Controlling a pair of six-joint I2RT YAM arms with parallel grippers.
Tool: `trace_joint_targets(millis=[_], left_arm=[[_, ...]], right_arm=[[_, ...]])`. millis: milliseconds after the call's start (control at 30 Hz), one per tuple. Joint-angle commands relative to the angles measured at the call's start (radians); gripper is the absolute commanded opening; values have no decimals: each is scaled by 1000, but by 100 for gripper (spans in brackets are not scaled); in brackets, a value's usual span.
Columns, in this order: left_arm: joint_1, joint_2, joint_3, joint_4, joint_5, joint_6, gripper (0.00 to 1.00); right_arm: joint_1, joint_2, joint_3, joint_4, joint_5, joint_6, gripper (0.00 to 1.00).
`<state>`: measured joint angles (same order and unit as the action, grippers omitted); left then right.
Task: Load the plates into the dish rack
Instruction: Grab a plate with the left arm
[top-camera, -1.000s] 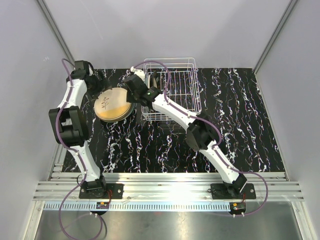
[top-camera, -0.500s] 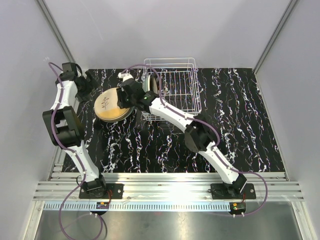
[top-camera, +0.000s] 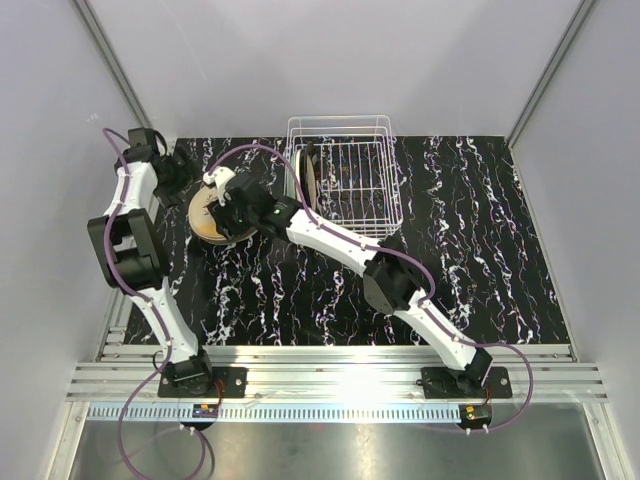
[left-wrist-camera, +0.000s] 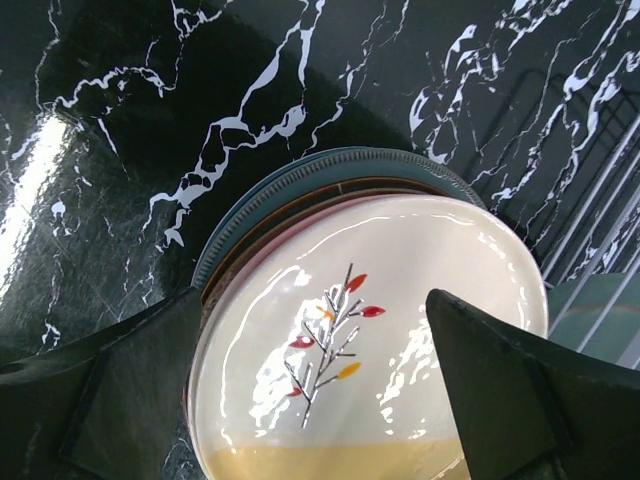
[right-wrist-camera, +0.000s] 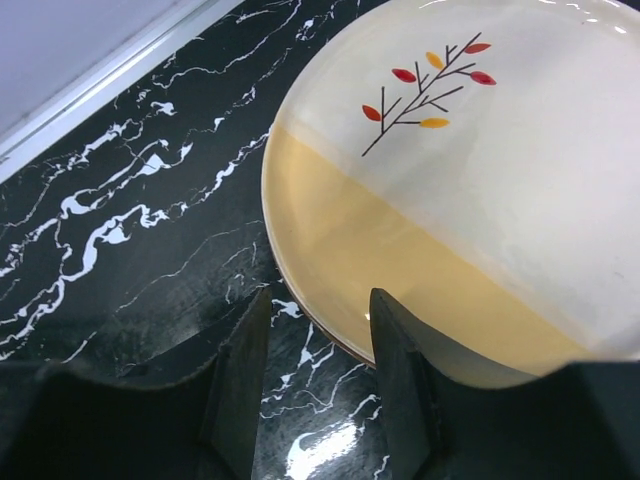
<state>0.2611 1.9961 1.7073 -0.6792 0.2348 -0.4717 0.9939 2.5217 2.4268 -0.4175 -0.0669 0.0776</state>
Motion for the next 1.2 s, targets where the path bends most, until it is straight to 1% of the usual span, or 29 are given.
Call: trace_joint_targets(millis=[0,67,100,133,200,300,467,833,967,1033,1133,1167], left_arm=[[6,29,9,36,54,5,95],[6,41,8,43,67,5,89],[4,47,5,44,80,7,88],[4,50,5,49,86,4,87],[4,59,-1,55,103,2,79],[1,66,-6,59,106,1,75],[-6,79,-8,55,100,2,72],[-29,105,0,33,72,21,67],[-39,119,12,24,66,33,59],[-40,119,9,23,55,33,57],[-39,125,12,21,63,35,52],[-40,125,12,23,70,33,49]], right_arm=[[-5,-14,-6,-12,-31,-65,52],[-1,-14,-18,-17,-47,-73,52],[-1,-14,-21,-17,-51,-72,52],[2,-14,-23,-18,-60,-105,52],[5,-12,-31,-18,-65,-127,53],[9,-3,-31,-21,-71,-157,53],[12,14,-20,-24,-63,-190,53],[23,31,-14,-15,-106,-260,53],[26,34,-11,-26,-132,-303,53],[28,37,-8,-27,-145,-323,53],[32,37,-5,-21,-122,-343,51],[35,35,0,-18,-111,-358,50]])
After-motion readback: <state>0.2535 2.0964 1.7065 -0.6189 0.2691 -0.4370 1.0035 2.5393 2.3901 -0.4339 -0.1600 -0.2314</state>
